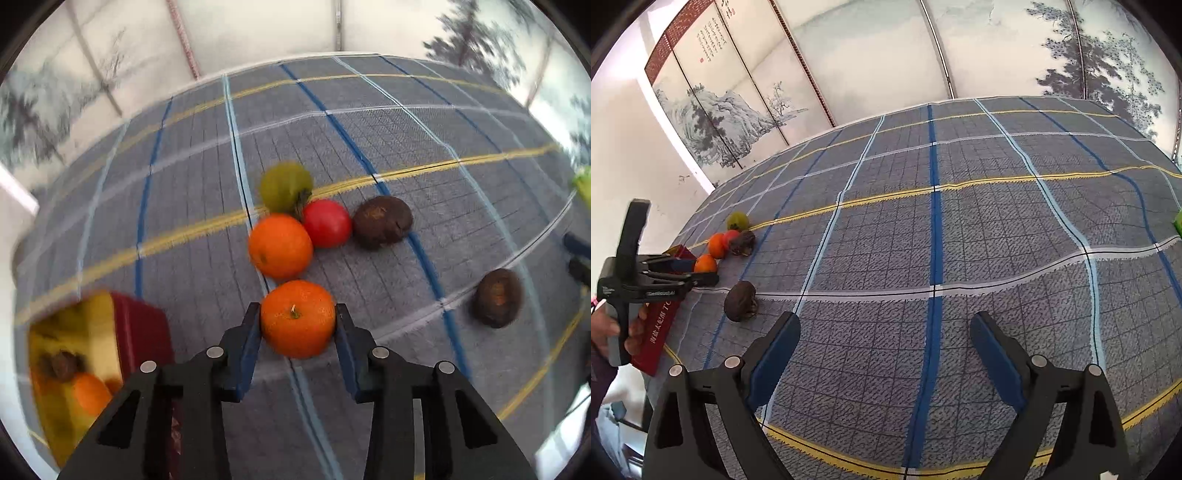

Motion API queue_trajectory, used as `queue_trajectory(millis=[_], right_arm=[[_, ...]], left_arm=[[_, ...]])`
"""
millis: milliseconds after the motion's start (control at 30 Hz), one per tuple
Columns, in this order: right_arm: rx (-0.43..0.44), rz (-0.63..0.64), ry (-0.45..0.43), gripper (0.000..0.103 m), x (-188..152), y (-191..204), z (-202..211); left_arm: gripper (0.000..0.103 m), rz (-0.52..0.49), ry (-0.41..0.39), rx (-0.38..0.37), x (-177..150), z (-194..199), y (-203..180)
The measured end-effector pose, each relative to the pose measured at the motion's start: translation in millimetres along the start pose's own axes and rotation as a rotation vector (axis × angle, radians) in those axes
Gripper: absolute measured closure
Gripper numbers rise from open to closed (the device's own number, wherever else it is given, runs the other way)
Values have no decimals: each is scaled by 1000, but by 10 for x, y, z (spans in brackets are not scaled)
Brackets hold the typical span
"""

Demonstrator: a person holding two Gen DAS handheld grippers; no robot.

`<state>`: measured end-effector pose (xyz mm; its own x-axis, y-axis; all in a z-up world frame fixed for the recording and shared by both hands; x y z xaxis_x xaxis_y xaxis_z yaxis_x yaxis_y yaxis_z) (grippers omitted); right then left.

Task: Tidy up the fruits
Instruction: 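Place the tangerine in the tin with the left gripper while the right gripper grasps the brown fruit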

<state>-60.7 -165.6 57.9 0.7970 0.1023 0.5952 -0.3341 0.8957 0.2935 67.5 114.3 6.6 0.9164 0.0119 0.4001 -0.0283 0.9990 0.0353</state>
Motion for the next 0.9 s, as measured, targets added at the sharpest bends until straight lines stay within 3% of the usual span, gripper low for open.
queue_trajectory(millis=[67,267,400,500,600,767,800,833,867,900], right_arm=[[1,-2,-1,11,0,0,3],[-21,17,-20,11,-4,44,48],[117,119,8,15,10,466,78],[170,253,18,15,55,912,19],[159,328,41,15,88,1195,-169],[117,370,90,16,105,1344,-481],[107,371,108,27,92,1359,-544],[106,371,126,53,70,1368,-605],[109,373,147,64,39,1373,-661],[99,382,149,66,18,1371,-678]], left_arm=[[64,70,-17,-45,-128,126,-32],[63,126,-117,-119,-562,750,-297],[63,137,-147,-137,-774,1065,-373],[63,160,-153,-151,-873,1246,-321],[63,174,-186,-119,-990,1447,-233],[63,217,-209,-73,-1176,1654,36],[63,231,-212,-63,-1206,1681,96],[63,251,-221,-49,-1246,1716,180],[63,264,-229,-38,-1274,1736,243],[63,275,-235,-24,-1305,1749,314]])
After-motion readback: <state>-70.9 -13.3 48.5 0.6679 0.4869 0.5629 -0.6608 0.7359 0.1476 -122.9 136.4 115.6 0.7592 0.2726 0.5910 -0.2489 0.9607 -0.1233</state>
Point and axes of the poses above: each gripper's, at about its wrist camera, not at the fingertips, and z roughly against the way its jaws point, y to its left, x to its top, the point moved 2 cm from there along -z, roughly the way its jaws point, and after that the axes turned 1 degree about y, right-handed, at the moved point
